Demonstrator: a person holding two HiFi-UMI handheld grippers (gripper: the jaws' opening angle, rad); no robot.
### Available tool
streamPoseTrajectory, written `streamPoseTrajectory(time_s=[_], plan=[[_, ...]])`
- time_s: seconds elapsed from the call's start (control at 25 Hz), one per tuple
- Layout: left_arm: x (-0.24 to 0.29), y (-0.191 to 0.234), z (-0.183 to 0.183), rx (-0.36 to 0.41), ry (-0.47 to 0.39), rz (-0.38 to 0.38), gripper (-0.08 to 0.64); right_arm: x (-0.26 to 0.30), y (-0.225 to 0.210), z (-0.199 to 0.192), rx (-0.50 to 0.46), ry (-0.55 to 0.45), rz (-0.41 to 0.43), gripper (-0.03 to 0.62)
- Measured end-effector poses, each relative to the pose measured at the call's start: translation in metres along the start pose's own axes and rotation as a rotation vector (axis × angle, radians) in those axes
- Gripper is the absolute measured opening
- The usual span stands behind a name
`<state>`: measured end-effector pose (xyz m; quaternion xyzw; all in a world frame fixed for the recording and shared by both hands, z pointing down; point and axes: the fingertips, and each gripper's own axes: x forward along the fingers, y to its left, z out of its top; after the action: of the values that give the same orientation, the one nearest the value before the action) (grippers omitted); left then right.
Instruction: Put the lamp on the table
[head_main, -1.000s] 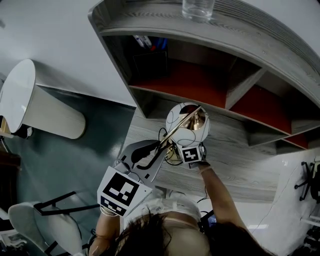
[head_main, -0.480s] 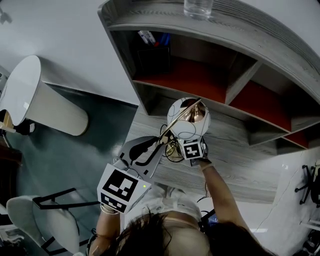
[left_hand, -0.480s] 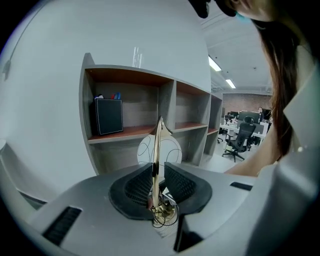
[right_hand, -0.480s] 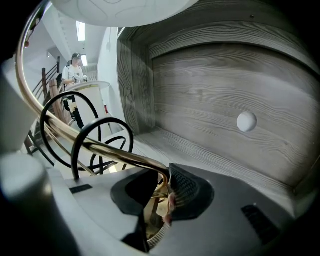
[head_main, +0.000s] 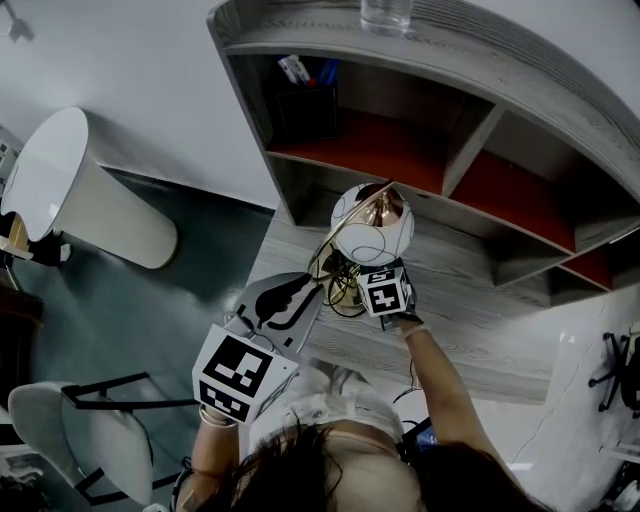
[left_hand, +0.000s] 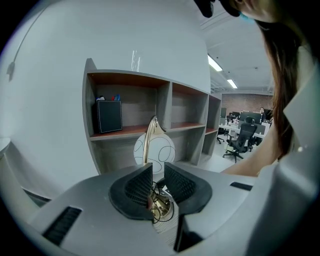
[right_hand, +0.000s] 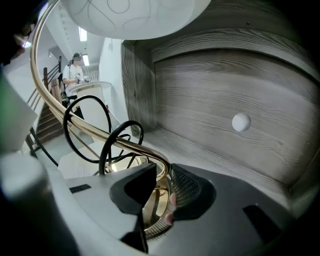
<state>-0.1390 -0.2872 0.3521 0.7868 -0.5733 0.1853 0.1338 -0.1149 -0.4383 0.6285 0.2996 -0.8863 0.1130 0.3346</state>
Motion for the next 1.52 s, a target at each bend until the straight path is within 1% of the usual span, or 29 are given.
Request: streamPoseTrajectory(time_s=[0.24, 0.48, 0.64, 0.8, 0.92, 1.12, 1.32, 1.52], plan=[[-0.012, -0.011, -0.002, -0.013, -0.015, 0.024, 0.060, -0.011, -0.001, 0.000, -0.021, -0.018, -0.006, 0.075], [-0.026, -0.025, -0.005, -0.038, -0.042, 0.036, 0.059, -0.029, 0.004, -0.009, -0.017, -0.010, 0.000, 0.075], [-0.034, -0.036, -0.008, -0.045, -0.057, 0.044, 0.058, -0.039, 0.004, -0.014, -0.028, -0.026, -0.006, 0.075], [-0.042, -0.048, -0.014, -0.051, -0.053, 0.045, 0.058, -0.052, 0.010, -0.021, -0.033, -0.020, -0.002, 0.075], [-0.048, -0.053, -0.018, -0.050, -0.052, 0.062, 0.052, -0.061, 0.013, -0.022, -0.044, -0.033, -0.004, 0.075], [-0.057, -0.058, -0.025, -0.060, -0.056, 0.087, 0.043, -0.077, 0.022, -0.024, -0.036, -0.046, 0.018, 0.075], [-0.061, -0.057, -0.033, -0.084, -0.062, 0.106, 0.041, -0.088, 0.024, -0.025, -0.049, -0.085, 0.013, 0.074], [-0.057, -0.053, -0.038, -0.116, -0.060, 0.098, 0.040, -0.103, 0.029, -0.033, -0.031, -0.084, 0.020, 0.066]])
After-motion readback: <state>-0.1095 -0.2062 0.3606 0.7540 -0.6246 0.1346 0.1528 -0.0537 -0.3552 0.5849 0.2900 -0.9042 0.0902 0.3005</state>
